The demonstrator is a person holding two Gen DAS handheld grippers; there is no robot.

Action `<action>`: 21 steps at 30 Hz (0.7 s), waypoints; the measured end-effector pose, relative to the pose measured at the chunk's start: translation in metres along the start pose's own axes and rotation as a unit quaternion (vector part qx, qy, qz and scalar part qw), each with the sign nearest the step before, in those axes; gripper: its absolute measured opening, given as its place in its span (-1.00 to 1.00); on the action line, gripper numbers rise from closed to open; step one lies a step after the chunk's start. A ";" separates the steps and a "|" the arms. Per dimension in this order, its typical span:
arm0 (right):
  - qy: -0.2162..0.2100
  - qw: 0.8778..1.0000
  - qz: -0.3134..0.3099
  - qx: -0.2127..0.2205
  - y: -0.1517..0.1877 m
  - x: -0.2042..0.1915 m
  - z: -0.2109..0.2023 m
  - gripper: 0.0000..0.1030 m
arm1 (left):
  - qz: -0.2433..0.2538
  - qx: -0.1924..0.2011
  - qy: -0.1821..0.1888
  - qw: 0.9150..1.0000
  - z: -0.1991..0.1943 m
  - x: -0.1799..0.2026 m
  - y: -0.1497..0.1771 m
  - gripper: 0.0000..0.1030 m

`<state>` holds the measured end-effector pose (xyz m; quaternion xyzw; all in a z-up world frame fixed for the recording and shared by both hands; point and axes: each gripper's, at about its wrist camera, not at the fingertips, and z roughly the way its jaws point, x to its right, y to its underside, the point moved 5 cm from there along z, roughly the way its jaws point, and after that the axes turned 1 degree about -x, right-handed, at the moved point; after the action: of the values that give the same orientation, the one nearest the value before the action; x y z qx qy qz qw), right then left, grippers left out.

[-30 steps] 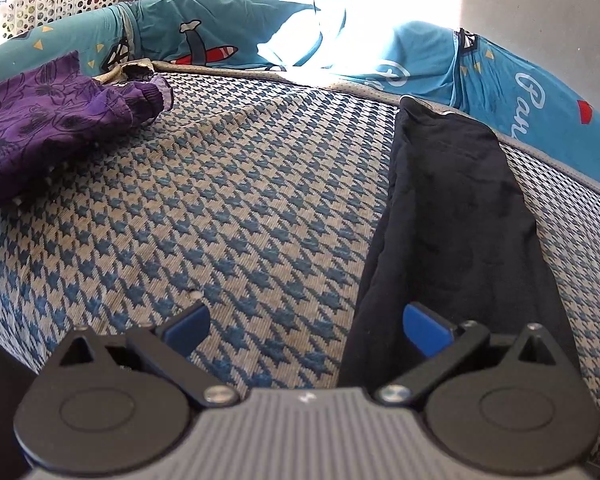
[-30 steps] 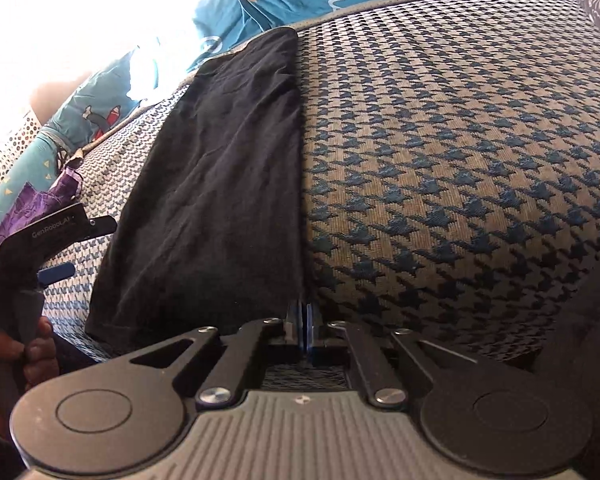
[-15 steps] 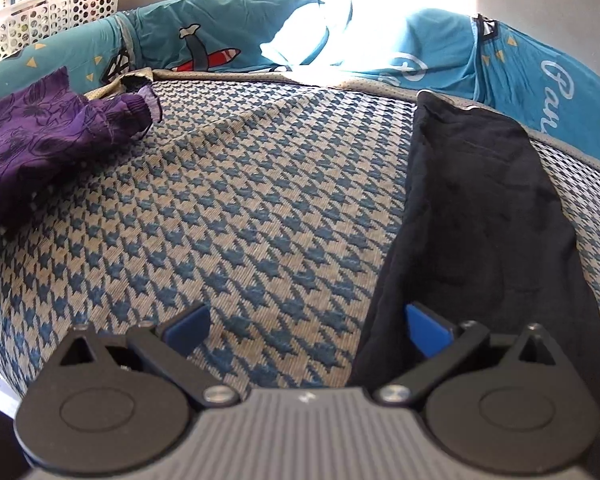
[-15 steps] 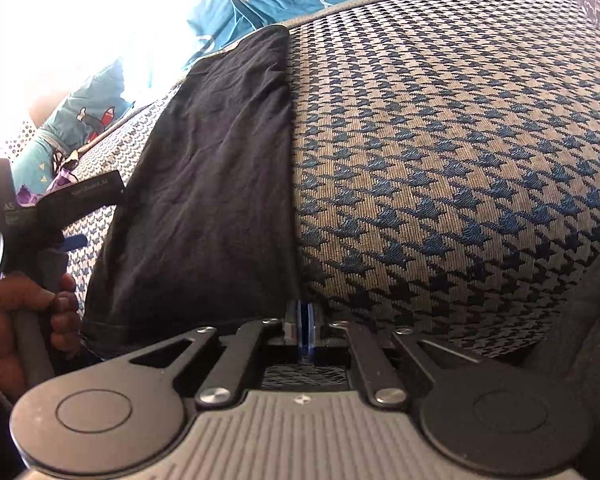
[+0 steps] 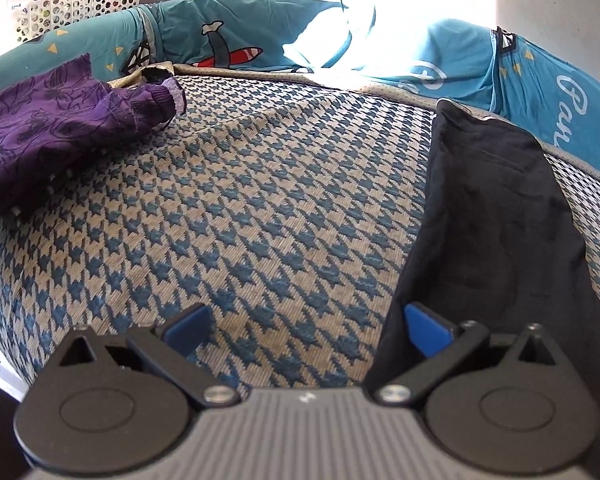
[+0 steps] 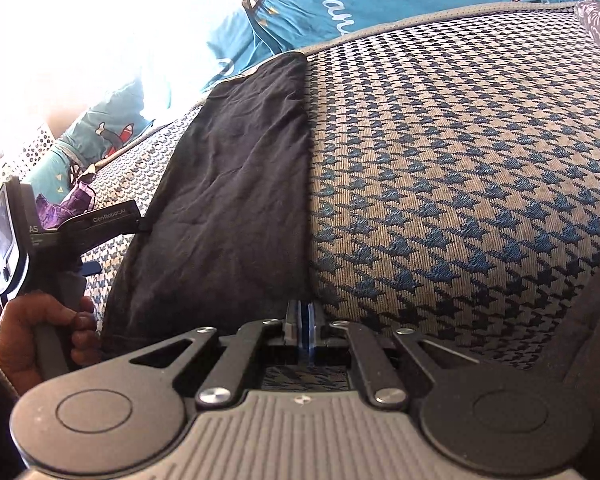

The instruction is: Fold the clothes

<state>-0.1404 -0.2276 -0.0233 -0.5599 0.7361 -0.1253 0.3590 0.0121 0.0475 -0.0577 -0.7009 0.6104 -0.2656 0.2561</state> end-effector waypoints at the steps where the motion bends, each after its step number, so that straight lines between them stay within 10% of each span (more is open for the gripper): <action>1: -0.002 1.000 0.000 0.001 0.000 -0.001 0.000 -0.92 | -0.002 0.001 0.001 1.000 -0.001 -0.001 -0.001 1.00; 21: -0.004 0.996 -0.092 0.004 -0.032 -0.064 0.057 -0.65 | 0.016 -0.006 -0.002 1.000 -0.004 -0.004 0.010 1.00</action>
<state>-0.0712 -0.1675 -0.0204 -0.6240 0.6798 -0.1587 0.3513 0.0011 0.0504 -0.0619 -0.6932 0.6224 -0.2564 0.2577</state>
